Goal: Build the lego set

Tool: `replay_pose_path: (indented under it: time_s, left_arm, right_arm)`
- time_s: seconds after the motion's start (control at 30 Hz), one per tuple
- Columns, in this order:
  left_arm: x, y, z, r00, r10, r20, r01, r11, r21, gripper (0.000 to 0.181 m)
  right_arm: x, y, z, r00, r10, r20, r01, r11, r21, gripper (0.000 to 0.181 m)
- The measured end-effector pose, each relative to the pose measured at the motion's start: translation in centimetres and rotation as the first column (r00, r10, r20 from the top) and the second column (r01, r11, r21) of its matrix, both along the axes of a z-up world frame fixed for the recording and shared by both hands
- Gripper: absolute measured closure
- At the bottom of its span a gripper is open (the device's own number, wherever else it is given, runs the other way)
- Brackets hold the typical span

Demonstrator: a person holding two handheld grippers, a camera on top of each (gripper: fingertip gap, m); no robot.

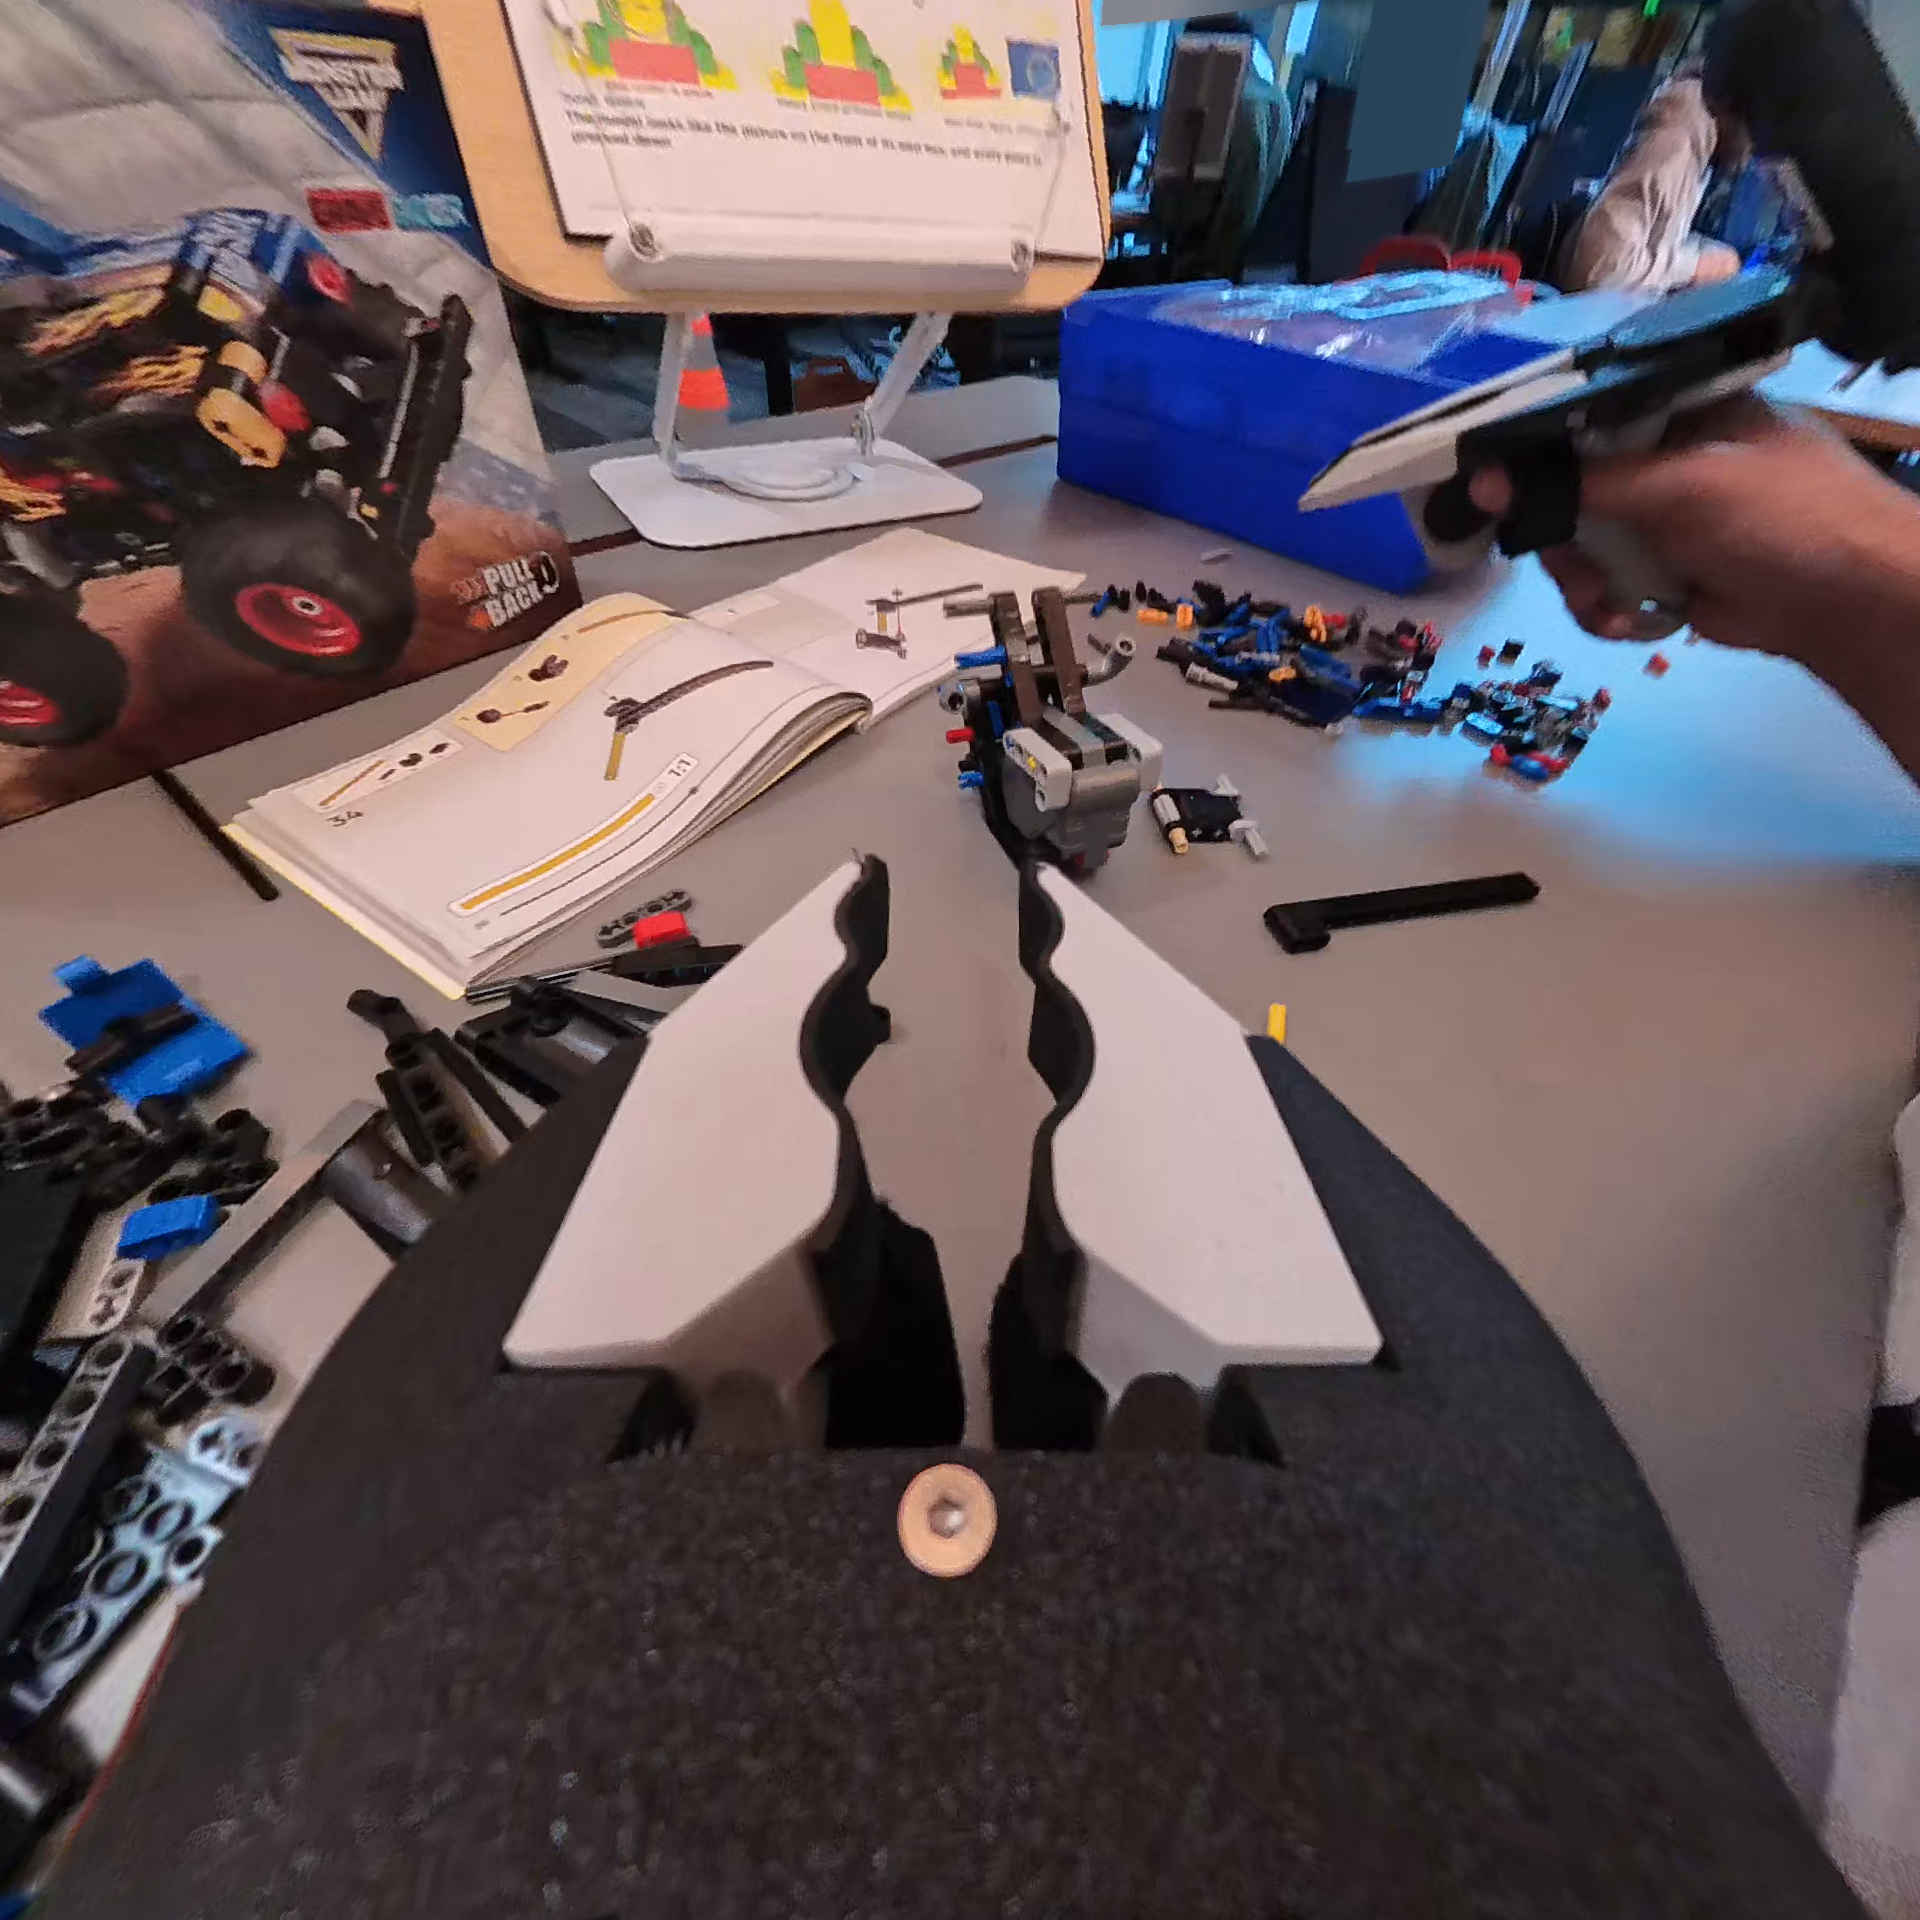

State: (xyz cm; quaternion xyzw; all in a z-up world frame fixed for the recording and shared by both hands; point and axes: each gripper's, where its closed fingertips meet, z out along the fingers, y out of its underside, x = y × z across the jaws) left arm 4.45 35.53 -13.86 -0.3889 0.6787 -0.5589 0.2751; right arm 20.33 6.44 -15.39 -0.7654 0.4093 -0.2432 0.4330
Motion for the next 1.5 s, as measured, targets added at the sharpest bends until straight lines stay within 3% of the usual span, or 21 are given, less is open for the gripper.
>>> replay_pose_path:
  time_s: [0.1,0.23,0.5,0.77,1.13,1.33,1.5]
  left_arm:
    - [0.8,-0.6,-0.7,1.000,-0.018,-0.021,0.019,0.999,0.047,0.158]
    - [1.1,-1.0,-1.0,0.999,-0.038,-0.039,0.041,0.998,0.058,0.158]
    - [0.8,-0.6,-0.2,0.999,-0.049,-0.012,0.049,0.999,-0.011,0.159]
    - [0.8,-0.6,-0.1,0.998,-0.065,-0.020,0.064,0.997,-0.038,0.159]
    - [0.8,-0.6,-0.2,0.998,-0.061,-0.022,0.060,0.998,-0.030,0.159]
    - [0.8,-0.6,-0.2,0.998,-0.059,-0.023,0.058,0.998,-0.027,0.159]
    - [0.8,-0.6,-0.2,0.998,-0.058,-0.022,0.058,0.998,-0.029,0.159]
  right_arm:
    - [2.2,-2.0,-1.5,0.997,-0.055,-0.061,0.051,0.997,-0.057,0.155]
    - [4.3,-1.9,-3.8,0.989,-0.044,-0.141,0.027,0.992,-0.121,0.155]
    - [4.8,-1.0,-6.3,0.967,-0.088,-0.240,0.064,0.992,-0.106,0.154]
    - [4.7,-0.6,-5.2,0.984,-0.094,-0.148,0.065,0.980,-0.188,0.163]
    - [4.8,0.4,-6.6,0.967,-0.040,-0.251,0.004,0.990,-0.140,0.167]
    - [5.0,0.2,-6.6,0.967,-0.039,-0.251,0.005,0.991,-0.132,0.181]
    - [4.9,-0.1,-4.9,0.979,-0.031,-0.201,0.012,0.995,-0.097,0.173]
